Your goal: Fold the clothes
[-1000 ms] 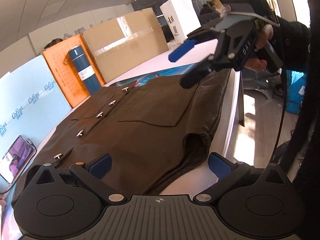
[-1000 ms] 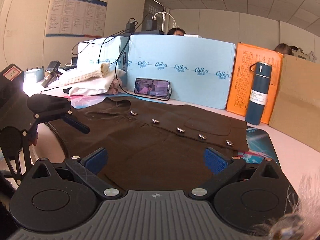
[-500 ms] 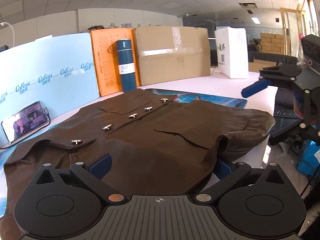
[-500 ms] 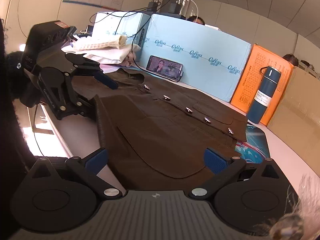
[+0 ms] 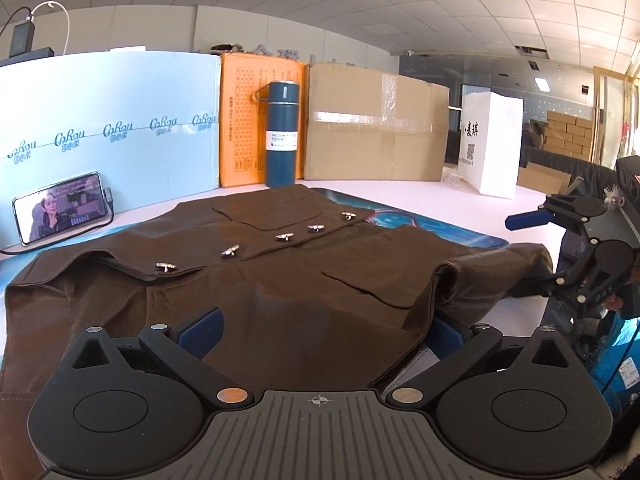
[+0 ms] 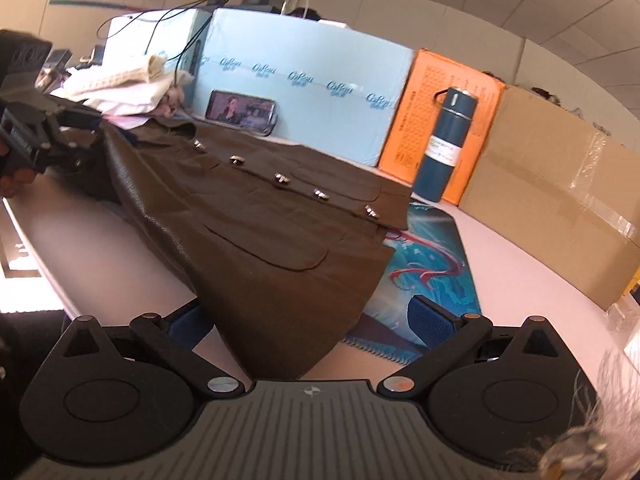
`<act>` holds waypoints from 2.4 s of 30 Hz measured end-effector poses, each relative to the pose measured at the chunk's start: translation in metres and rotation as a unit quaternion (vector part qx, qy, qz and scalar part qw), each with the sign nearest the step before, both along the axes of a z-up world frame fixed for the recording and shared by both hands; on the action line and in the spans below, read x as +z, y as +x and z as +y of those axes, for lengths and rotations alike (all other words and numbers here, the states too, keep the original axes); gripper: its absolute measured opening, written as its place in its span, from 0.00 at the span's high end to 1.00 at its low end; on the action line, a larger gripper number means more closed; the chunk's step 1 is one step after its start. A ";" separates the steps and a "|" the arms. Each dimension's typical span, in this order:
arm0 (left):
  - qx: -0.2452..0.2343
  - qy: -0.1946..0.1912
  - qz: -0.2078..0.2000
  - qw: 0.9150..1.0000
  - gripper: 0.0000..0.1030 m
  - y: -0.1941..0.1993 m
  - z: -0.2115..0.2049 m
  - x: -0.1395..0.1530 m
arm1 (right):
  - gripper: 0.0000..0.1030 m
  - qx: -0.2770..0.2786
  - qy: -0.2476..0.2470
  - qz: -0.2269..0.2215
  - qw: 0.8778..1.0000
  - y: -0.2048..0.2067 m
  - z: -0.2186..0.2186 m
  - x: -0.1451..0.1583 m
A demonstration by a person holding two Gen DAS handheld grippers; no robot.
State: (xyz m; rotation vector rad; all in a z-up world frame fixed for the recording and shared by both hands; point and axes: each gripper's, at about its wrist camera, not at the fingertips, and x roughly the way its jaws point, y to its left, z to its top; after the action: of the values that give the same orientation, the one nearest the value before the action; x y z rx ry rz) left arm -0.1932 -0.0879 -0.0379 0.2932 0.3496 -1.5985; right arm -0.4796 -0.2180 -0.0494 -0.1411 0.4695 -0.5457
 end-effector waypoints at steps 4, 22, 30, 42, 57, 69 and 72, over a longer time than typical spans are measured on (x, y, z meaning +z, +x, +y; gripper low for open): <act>-0.015 0.013 -0.054 0.998 0.00 -0.013 0.007 -0.004 | 0.00 -0.005 -0.019 -0.050 0.999 0.005 -0.009 0.000; 0.035 0.005 -0.073 0.997 0.00 -0.006 0.016 0.000 | 0.00 0.091 -0.052 0.023 0.994 0.028 0.012 -0.013; -0.038 0.025 -0.097 0.994 0.00 -0.024 0.030 0.002 | 0.00 0.069 0.024 -0.053 0.996 0.040 -0.016 0.002; 0.104 0.033 -0.187 0.976 0.00 -0.003 0.015 -0.007 | 0.01 0.097 -0.014 -0.083 0.992 0.043 -0.007 0.013; 0.174 0.062 -0.368 0.911 0.12 0.043 0.062 -0.010 | 0.90 0.142 -0.043 -0.072 0.986 0.042 0.000 0.021; 0.122 0.027 -0.258 0.958 0.90 0.025 0.097 0.031 | 0.93 0.118 -0.087 -0.112 0.983 0.007 0.026 0.061; 0.141 -0.042 -0.212 0.966 0.89 0.038 0.098 0.042 | 0.93 0.106 -0.108 -0.157 0.976 0.011 0.017 0.075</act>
State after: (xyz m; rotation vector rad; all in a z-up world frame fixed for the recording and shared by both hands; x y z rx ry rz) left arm -0.1553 0.0102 0.0042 0.4867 -0.0084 -1.2269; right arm -0.4685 -0.2010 0.0261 -0.3038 0.0840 -0.3974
